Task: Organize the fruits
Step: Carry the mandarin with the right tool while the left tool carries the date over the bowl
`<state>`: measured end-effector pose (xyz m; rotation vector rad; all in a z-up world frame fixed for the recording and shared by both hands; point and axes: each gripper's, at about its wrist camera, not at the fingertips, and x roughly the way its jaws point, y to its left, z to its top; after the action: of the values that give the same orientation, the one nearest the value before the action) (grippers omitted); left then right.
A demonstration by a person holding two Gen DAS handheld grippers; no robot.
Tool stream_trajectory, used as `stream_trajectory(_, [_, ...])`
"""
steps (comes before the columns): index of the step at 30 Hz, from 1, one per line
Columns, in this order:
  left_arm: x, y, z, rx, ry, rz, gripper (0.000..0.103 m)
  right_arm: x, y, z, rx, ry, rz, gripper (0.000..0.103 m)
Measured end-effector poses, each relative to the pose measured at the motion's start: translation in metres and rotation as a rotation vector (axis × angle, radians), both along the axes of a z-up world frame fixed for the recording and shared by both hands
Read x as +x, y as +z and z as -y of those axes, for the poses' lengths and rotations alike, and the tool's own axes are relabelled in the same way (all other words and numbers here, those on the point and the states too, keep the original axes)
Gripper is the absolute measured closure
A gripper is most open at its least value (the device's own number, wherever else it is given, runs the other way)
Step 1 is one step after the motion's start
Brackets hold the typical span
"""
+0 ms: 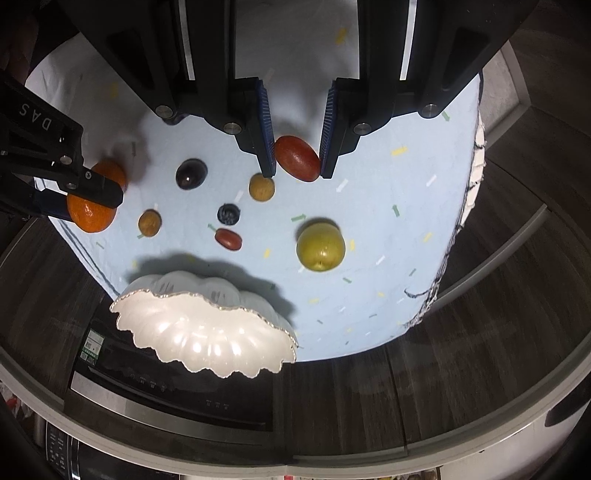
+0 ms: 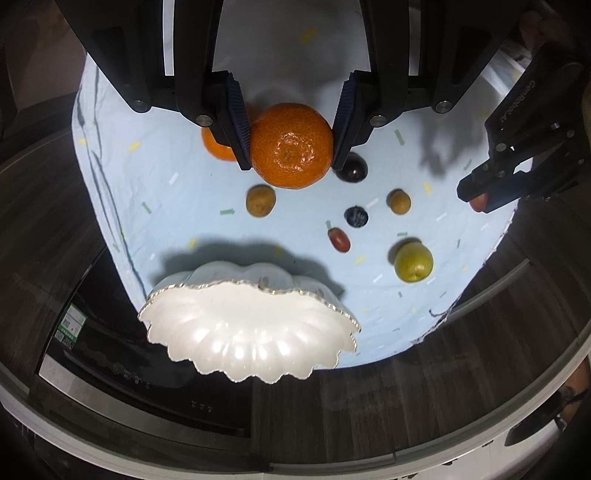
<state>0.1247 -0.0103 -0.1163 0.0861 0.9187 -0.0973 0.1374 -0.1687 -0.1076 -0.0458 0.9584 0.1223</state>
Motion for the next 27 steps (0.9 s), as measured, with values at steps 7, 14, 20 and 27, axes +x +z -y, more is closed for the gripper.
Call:
stream_trajectory(7, [0.009, 0.013, 0.003, 0.005, -0.008, 0.012, 0.078, 0.008, 0.013, 0.005, 0.009, -0.011, 0.025, 0.06])
stream_trajectory(14, [0.021, 0.025, 0.01, -0.006, -0.016, 0.022, 0.078, 0.016, 0.028, 0.011, 0.02, -0.017, 0.055, 0.06])
stream_trajectory(20, [0.037, 0.035, 0.019, -0.011, -0.03, 0.039, 0.078, 0.029, 0.04, 0.016, 0.03, -0.028, 0.076, 0.06])
stream_trajectory(27, [0.058, 0.048, 0.033, -0.025, -0.06, 0.06, 0.078, 0.046, 0.053, 0.028, 0.03, -0.057, 0.118, 0.06])
